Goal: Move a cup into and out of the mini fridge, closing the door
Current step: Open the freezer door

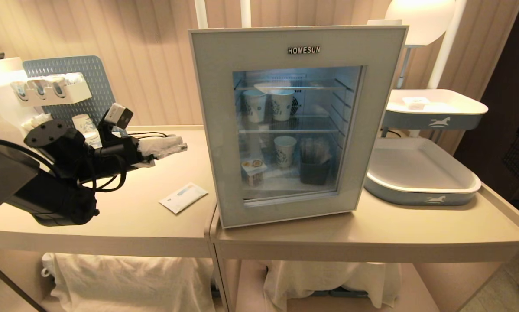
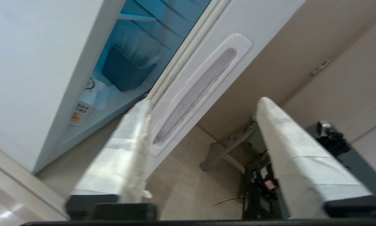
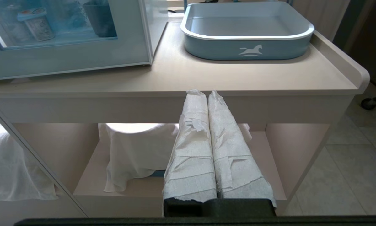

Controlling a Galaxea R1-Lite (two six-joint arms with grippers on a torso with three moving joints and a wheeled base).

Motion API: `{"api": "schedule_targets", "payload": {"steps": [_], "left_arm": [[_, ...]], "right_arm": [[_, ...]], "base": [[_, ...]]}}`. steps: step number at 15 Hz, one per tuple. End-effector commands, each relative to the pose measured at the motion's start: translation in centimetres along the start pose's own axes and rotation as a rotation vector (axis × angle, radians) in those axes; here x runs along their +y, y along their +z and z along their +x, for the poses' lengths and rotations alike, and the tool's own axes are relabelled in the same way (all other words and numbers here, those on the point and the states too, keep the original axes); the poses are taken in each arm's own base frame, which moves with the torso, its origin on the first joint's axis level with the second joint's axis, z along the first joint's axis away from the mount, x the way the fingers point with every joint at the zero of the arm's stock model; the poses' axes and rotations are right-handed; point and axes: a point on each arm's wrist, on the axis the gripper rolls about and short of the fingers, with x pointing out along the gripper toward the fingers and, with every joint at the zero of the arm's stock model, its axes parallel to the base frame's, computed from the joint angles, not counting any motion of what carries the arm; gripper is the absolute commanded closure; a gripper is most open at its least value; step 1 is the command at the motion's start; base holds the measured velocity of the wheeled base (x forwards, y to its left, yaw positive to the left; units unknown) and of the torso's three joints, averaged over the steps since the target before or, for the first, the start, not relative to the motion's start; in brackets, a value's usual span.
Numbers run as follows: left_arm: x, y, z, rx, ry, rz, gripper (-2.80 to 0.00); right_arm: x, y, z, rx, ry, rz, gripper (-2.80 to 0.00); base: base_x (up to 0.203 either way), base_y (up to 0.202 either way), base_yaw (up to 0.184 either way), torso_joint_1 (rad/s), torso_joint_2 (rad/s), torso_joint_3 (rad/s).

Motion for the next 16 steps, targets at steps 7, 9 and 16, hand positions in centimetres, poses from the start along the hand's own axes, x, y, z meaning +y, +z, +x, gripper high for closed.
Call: {"api": "schedule_targets", "payload": {"steps": [7,9,16], "left_arm": [[0.4,0.1,0.4,0.034,-0.03,-0.028,0.0],[0.0,0.7,0.0,0.024,-0.023,-0.006,0.0],[-0.1,2.3,-2.4,-0.02,0.025,0.079,0.0]], "right_arm": [[0.0,0.0,0.0,0.0,0.0,0.0,0.0],[0.0,0.0,0.0,0.0,0.0,0.0,0.0],[0.0,0.0,0.0,0.0,0.0,0.0,0.0]], "base": [[0.0,0.0,0.0,0.0,0.0,0.0],[0.0,0.0,0.0,0.0,0.0,0.0],[0.0,0.0,0.0,0.0,0.0,0.0]]}}
